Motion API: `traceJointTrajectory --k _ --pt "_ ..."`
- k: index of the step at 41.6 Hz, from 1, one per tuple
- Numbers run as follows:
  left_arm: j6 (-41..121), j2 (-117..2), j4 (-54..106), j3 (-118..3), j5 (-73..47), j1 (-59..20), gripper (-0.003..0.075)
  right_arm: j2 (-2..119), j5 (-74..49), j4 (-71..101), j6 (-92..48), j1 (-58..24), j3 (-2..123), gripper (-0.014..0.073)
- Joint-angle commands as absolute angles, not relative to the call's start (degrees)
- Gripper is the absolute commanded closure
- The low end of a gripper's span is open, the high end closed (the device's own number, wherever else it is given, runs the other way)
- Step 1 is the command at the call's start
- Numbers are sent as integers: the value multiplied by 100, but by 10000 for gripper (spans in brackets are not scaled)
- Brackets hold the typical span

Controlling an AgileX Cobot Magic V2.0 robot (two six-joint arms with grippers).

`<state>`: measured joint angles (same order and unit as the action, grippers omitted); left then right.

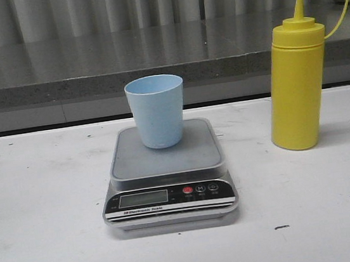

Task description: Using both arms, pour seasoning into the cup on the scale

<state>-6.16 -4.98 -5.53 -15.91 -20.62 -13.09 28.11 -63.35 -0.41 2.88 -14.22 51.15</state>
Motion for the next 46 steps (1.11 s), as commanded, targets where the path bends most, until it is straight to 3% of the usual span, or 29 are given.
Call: traceJointTrajectory --k 1,16,46 --pt "-662 -273 -160 -1027 -869 -954 740 2838 -5915 -92 246 -1404 5300 662" --pt "-662 127 267 155 0 -82 740 2838 -5920 -92 246 -1404 5300 662" --pt "-83 127 256 169 540 -61 740 2838 -5943 -92 246 -1404 5300 662"
